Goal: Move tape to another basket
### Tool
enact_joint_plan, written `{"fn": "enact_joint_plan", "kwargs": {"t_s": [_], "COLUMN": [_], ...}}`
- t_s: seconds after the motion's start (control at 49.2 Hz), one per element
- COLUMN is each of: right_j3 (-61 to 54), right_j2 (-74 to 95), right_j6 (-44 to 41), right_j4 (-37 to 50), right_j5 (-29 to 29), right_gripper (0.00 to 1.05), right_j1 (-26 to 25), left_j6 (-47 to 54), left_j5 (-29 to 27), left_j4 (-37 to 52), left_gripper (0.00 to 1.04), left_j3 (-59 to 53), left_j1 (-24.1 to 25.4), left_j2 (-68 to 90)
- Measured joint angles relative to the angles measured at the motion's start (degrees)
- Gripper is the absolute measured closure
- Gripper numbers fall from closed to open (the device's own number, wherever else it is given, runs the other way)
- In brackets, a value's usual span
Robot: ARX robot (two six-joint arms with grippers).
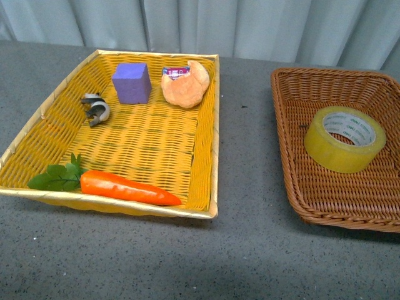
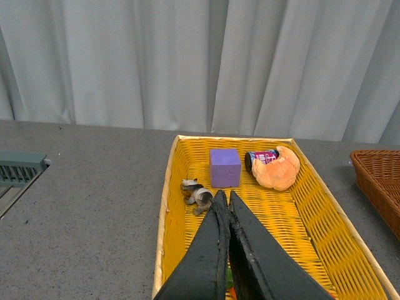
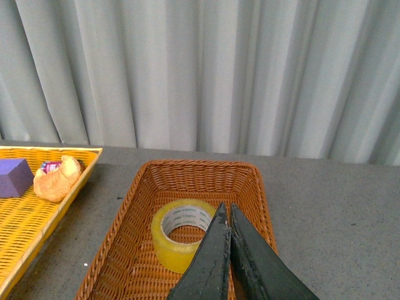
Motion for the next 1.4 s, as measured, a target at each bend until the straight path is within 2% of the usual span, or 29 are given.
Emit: {"fn": "enact_joint_plan", "kwargs": {"t_s": [0.041,0.142,0.264,0.366,0.528,0.63,0.691,0.792,0.873,1.036,1.077,1.402], "right_j3": [0.0,0.0,0.0,0.0,0.0,0.0,0.0,0.0,0.0,0.0,0.0,0.0], "right_j2": [-0.8,-2.5,-4.1,-11.7,-13.6,-13.6,-13.6,-13.6,-13.6,-13.6,-13.6,-13.6], "right_j6": [0.0,0.0,0.0,0.0,0.0,0.0,0.0,0.0,0.0,0.0,0.0,0.0], "right_j4": [-0.9,-2.4,-4.0,-13.5,-13.9,-13.9,-13.9,-13.9,-13.9,-13.9,-13.9,-13.9], "right_j5": [0.0,0.0,0.0,0.0,0.0,0.0,0.0,0.0,0.0,0.0,0.0,0.0], "right_gripper": [1.04,1.04,1.04,1.04,1.04,0.89,0.74,0.55,0.35,0.11,0.07,0.09], "right_j1": [0.0,0.0,0.0,0.0,0.0,0.0,0.0,0.0,0.0,0.0,0.0,0.0], "left_j6": [0.0,0.0,0.0,0.0,0.0,0.0,0.0,0.0,0.0,0.0,0.0,0.0], "left_j5": [0.0,0.0,0.0,0.0,0.0,0.0,0.0,0.0,0.0,0.0,0.0,0.0], "left_j4": [-0.7,-10.0,-10.6,-10.7,-10.7,-10.7,-10.7,-10.7,-10.7,-10.7,-10.7,-10.7], "left_gripper": [1.01,1.01,1.01,1.01,1.00,0.84,0.68,0.50,0.31,0.06,0.06,0.06], "left_j3": [0.0,0.0,0.0,0.0,0.0,0.0,0.0,0.0,0.0,0.0,0.0,0.0], "left_j1": [0.0,0.0,0.0,0.0,0.0,0.0,0.0,0.0,0.0,0.0,0.0,0.0], "left_j2": [-0.7,-8.5,-10.2,-10.2,-10.3,-10.3,-10.3,-10.3,-10.3,-10.3,-10.3,-10.3]}}
